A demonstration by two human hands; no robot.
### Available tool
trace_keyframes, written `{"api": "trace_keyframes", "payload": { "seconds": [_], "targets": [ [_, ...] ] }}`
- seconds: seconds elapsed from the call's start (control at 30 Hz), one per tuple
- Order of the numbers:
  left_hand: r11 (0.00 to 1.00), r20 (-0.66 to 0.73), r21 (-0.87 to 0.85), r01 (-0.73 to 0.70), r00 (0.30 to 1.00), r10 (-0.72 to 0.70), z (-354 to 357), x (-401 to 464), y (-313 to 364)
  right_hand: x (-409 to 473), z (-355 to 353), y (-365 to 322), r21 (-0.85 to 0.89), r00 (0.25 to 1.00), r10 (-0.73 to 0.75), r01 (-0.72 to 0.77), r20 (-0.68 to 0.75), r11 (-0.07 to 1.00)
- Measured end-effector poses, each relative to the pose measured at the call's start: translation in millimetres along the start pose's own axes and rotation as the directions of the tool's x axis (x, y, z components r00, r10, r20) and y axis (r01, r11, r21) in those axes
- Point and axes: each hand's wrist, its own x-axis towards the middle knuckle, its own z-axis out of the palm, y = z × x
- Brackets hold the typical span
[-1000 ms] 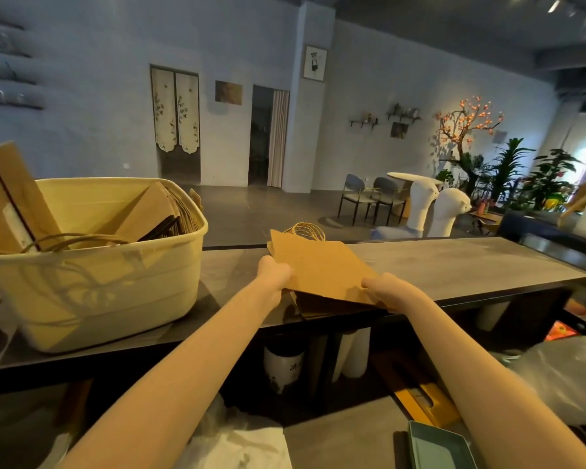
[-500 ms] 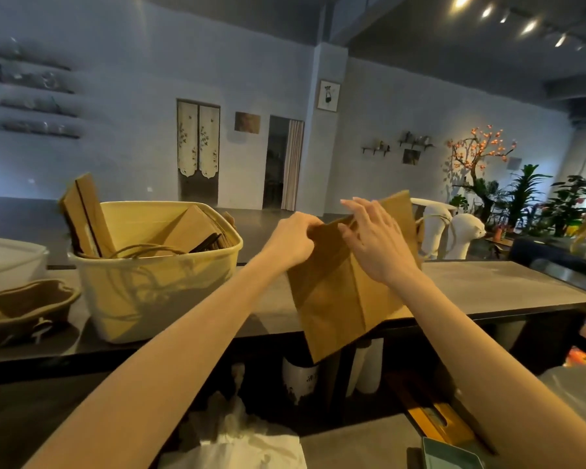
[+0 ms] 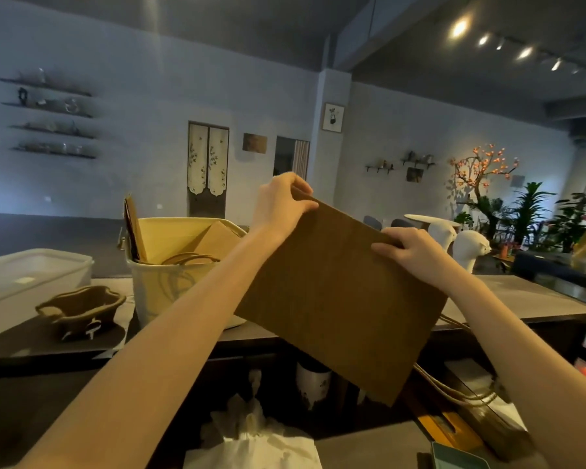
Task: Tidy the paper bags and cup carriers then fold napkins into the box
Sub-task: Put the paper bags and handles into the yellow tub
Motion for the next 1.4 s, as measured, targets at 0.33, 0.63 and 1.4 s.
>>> {"api": "trace_keyframes", "payload": {
  "seconds": [0.33, 0.63, 1.4],
  "targets": [
    [0.991, -0.038, 0.061, -0.123, 0.991, 0.125, -21, 6, -10, 2, 7, -21, 0.419, 0.921, 0.246, -0.103, -0.303, 0.902],
    [0.992, 0.116, 0.057, 0.111, 0.986, -0.117, -66, 16, -74, 62, 37, -48, 0.616, 0.82, 0.494, -0.235, -0.29, 0.752],
    [0.772, 0.651, 0.608, -0.188, 0.674, -0.349, -37, 31, -134, 104, 77, -14, 0.556, 0.678, 0.647, -0.407, -0.347, 0.725]
  ]
}}
